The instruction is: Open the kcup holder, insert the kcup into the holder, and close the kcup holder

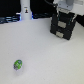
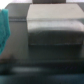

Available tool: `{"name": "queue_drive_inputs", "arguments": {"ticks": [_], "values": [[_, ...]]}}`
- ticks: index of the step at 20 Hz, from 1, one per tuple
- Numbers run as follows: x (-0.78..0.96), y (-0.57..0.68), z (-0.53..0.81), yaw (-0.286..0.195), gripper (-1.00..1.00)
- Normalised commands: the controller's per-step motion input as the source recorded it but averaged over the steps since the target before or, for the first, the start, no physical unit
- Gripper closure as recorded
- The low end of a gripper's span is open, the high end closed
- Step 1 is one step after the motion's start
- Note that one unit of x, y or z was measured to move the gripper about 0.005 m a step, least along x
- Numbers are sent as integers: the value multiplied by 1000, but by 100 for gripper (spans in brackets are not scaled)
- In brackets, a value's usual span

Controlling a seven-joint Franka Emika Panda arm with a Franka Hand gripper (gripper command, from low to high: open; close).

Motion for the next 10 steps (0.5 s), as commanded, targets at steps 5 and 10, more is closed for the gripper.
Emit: {"name": "queue_drive_inputs", "arguments": {"ticks": [5,10], "values": [[-353,30,-374,-31,-100],[-238,16,-113,-34,100]]}}
